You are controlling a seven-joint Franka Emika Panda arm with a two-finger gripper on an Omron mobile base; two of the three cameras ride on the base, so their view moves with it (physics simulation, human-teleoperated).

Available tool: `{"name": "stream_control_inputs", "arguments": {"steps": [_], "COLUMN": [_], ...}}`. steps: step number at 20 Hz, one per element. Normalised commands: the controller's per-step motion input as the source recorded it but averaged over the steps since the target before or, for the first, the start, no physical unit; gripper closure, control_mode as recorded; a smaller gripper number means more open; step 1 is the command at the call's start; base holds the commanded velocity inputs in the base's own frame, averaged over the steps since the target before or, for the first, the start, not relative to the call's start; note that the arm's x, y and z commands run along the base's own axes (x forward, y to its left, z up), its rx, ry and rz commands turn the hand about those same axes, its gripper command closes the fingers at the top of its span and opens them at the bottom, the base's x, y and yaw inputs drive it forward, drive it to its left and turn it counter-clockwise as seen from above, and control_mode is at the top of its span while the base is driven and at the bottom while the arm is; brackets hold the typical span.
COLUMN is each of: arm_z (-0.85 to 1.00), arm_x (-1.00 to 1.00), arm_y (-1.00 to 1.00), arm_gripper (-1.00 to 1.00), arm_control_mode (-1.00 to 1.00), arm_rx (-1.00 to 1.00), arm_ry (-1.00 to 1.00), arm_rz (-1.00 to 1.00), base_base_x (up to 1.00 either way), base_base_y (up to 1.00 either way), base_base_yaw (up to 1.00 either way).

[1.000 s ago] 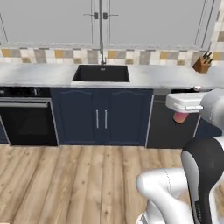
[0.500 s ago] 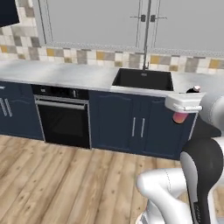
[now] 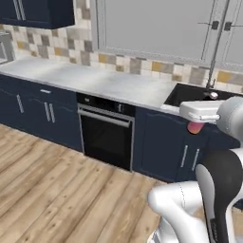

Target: Open the fridge, grab two sodas, and place both sodas inside the bowl with ice on the dining counter.

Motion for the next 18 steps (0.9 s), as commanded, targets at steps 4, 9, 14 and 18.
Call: {"name": "stream_control_inputs", "arguments": {"steps": [4,9,14,18], "arm_z": [0.00,0.00,0.00,0.00], "arm_x": [0.00,0.00,0.00,0.00], "arm_y": [0.00,0.00,0.00,0.00], "arm_gripper": [1.00,1.00,1.00,1.00], "arm_control_mode": [1.00,1.00,1.00,1.00], "arm_rx": [0.00,0.00,0.00,0.00], "arm_ry": [0.00,0.00,0.00,0.00], "arm_rz": [0.00,0.00,0.00,0.00], "base_base_x": [0.91,0.95,1.00,1.00], "base_base_y": [0.00,0.02,0.16,0.28], "base_base_yaw": [0.43,0.40,0.31,0.26]}}
